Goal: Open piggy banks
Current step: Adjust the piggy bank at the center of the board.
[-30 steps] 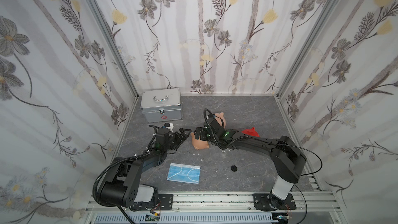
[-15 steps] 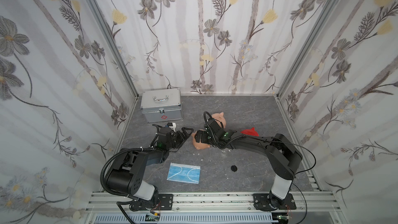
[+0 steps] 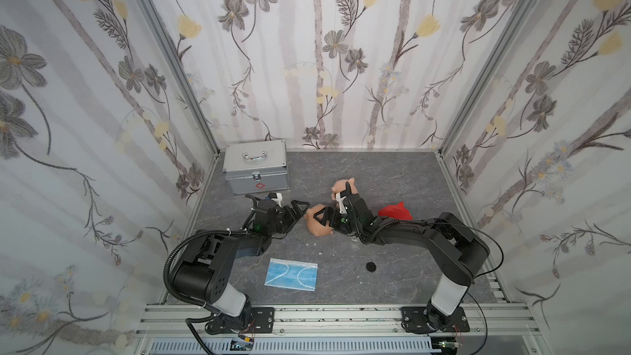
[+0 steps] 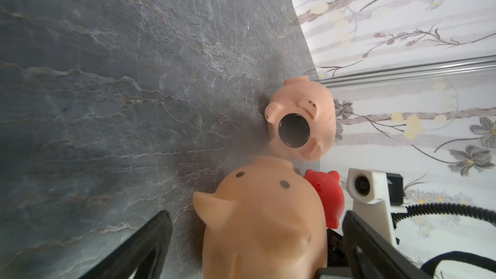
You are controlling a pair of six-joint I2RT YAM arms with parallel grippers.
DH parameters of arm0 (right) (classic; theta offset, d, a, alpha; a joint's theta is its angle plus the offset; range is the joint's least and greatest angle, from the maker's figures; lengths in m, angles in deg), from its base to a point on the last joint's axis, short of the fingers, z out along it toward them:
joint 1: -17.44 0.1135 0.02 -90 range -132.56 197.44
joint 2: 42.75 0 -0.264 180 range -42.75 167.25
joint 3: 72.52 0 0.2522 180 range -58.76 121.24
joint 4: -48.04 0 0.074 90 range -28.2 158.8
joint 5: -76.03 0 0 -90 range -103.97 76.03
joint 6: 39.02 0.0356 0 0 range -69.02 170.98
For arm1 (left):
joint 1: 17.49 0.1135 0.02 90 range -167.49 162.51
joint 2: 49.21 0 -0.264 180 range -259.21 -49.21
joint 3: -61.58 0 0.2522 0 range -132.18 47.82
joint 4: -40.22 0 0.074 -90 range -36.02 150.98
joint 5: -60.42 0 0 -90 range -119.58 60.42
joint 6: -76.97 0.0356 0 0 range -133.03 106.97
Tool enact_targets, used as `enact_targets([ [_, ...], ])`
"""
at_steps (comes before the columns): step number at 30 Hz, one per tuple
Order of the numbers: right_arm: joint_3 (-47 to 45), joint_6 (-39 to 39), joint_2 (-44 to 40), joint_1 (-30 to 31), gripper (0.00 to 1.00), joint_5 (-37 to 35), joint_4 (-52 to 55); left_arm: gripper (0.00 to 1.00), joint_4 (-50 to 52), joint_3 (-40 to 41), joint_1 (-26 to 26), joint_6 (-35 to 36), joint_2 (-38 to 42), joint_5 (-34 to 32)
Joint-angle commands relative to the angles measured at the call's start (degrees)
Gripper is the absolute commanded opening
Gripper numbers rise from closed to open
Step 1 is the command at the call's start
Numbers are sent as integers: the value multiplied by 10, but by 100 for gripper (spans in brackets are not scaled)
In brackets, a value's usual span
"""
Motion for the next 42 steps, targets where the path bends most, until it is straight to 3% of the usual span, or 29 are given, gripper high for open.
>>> enact_targets([
  [1, -18, 39, 9, 1, 91, 45, -71, 100, -38, 6, 0, -19, -7, -18],
  [21, -31, 50, 18, -23, 89, 43, -80, 100, -258, 8, -7, -79, -129, 36],
  [42, -29, 36, 15, -26, 88, 38, -64, 100, -278, -10, -19, -66, -176, 61],
])
